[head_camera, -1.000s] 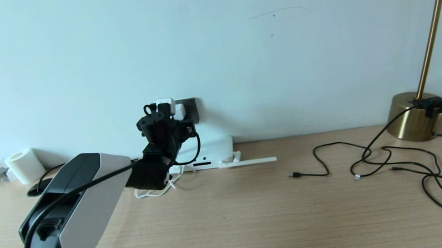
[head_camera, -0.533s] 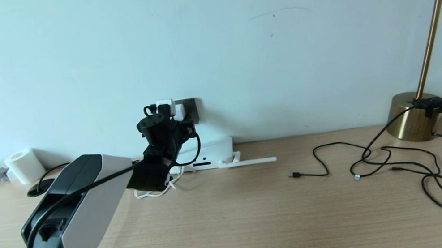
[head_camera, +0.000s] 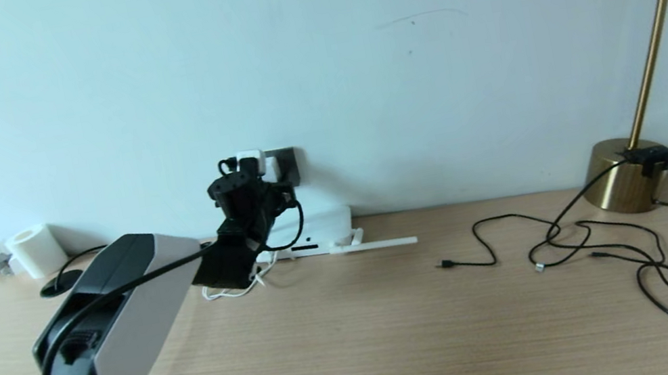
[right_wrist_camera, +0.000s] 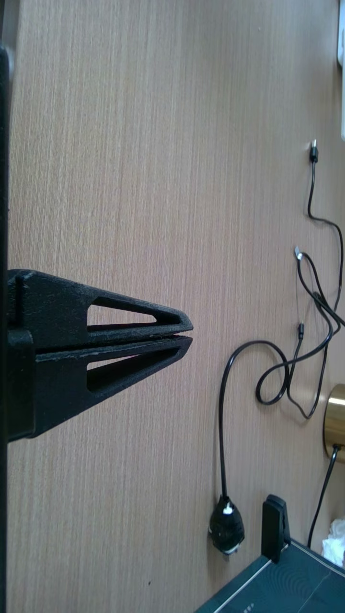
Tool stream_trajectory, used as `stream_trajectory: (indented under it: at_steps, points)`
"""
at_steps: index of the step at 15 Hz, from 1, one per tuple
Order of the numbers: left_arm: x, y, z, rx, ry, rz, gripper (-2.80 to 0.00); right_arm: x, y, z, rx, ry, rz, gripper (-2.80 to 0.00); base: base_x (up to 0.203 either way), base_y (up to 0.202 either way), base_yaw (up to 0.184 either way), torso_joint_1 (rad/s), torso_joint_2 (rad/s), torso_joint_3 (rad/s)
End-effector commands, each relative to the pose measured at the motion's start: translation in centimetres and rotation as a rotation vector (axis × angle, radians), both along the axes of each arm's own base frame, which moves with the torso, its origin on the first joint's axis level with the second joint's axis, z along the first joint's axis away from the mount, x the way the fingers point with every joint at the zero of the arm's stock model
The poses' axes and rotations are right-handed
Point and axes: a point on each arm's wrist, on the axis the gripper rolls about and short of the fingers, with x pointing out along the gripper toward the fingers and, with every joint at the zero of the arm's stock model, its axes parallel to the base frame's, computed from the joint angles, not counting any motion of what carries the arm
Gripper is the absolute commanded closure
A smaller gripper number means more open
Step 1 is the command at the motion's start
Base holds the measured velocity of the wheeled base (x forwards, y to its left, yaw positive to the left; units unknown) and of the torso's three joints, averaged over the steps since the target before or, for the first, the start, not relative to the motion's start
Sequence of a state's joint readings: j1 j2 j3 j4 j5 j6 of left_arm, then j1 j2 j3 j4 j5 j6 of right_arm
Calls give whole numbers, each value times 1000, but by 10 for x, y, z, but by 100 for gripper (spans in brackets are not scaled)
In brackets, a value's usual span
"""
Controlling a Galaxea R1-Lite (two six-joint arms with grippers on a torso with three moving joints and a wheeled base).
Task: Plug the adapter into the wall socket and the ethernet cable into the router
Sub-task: Plug plug into socket
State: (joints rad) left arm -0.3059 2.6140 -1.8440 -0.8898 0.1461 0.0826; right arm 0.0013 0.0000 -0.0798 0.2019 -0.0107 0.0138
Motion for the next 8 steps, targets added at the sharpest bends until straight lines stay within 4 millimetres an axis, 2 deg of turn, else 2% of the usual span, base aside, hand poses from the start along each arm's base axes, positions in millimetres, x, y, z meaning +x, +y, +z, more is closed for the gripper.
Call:
stream_trajectory:
  at_steps: [1,6,8]
  points:
    - [0,0,-1,-2,-3,2,-280,0,0,0,0,1,0,0,0,0,0,0,0,0]
    - [-2,1,2,-6,-15,3,-280,0,0,0,0,2,0,0,0,0,0,0,0,0]
    - [-9,3,9,-5,-10,4,-280,0,0,0,0,1,0,0,0,0,0,0,0,0]
